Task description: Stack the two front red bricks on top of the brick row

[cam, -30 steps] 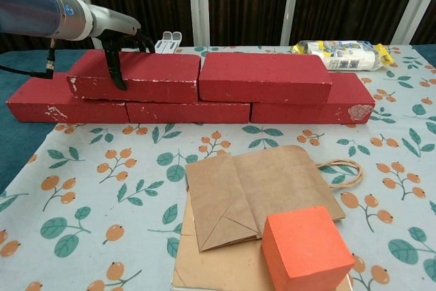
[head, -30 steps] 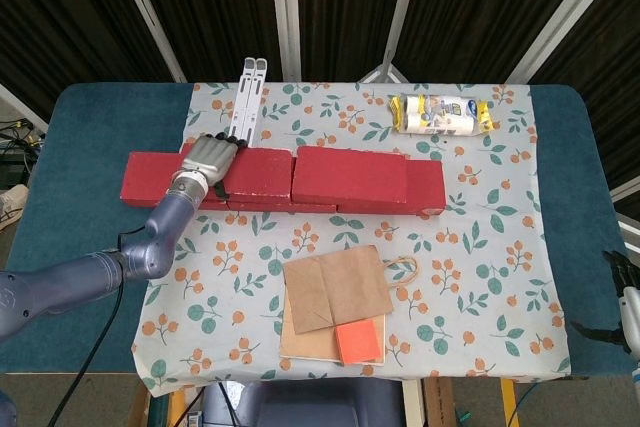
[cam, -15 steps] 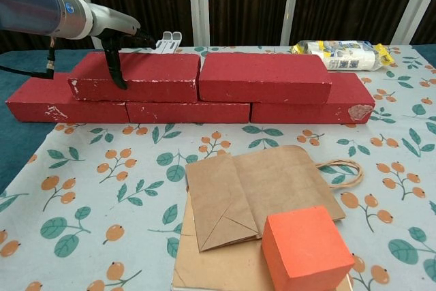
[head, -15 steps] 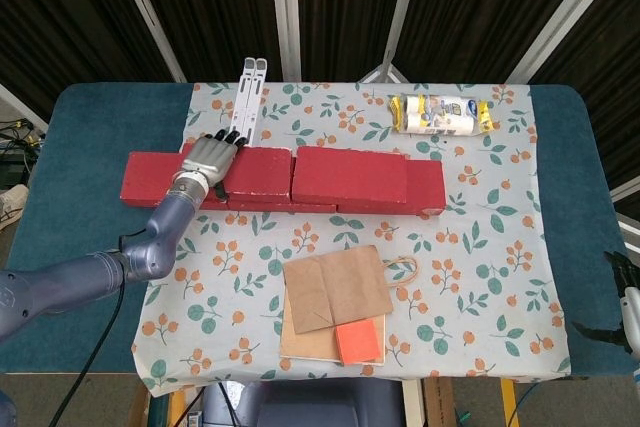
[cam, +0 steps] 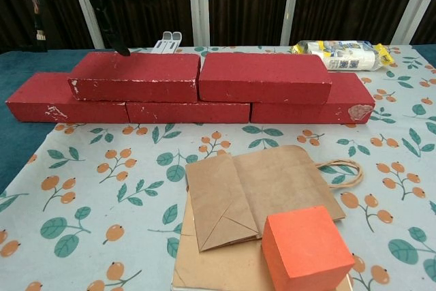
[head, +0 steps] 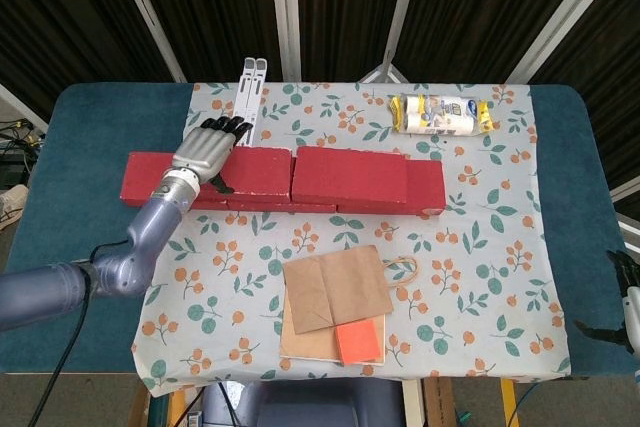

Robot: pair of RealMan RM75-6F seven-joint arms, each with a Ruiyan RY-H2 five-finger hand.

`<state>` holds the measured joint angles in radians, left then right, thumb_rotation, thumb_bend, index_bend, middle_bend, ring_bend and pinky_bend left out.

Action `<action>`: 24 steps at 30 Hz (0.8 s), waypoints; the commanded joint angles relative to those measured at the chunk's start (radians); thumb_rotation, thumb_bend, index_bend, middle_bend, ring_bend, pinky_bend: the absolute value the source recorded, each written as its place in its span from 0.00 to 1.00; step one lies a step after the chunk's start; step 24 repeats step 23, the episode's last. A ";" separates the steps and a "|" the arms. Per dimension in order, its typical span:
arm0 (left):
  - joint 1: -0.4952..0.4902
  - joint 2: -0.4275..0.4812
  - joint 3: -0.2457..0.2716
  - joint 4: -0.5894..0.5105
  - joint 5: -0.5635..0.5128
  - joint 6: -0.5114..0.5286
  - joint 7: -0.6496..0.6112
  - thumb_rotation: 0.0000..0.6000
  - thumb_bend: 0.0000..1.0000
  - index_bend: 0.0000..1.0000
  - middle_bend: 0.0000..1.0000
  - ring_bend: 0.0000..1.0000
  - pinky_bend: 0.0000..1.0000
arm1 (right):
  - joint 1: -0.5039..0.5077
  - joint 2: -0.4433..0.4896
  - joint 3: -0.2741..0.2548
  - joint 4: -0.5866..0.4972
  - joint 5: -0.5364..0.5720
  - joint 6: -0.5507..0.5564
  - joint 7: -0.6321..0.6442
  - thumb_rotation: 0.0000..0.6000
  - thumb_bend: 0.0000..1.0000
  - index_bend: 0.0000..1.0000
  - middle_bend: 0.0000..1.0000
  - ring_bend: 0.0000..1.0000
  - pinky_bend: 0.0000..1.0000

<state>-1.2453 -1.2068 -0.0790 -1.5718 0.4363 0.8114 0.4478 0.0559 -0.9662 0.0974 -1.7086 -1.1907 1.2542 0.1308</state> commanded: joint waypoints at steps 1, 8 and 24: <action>0.346 0.147 0.022 -0.307 0.539 0.479 -0.234 1.00 0.00 0.08 0.00 0.00 0.18 | -0.003 -0.016 0.003 0.023 -0.032 0.029 0.008 1.00 0.06 0.00 0.00 0.00 0.00; 0.679 0.062 0.243 -0.234 0.827 0.804 -0.182 1.00 0.00 0.14 0.04 0.00 0.20 | -0.005 -0.071 0.002 0.117 -0.160 0.115 0.055 1.00 0.06 0.00 0.00 0.00 0.00; 0.952 -0.104 0.248 0.016 0.943 0.942 -0.226 1.00 0.00 0.10 0.00 0.00 0.13 | -0.019 -0.095 -0.016 0.158 -0.259 0.204 0.029 1.00 0.06 0.00 0.00 0.00 0.00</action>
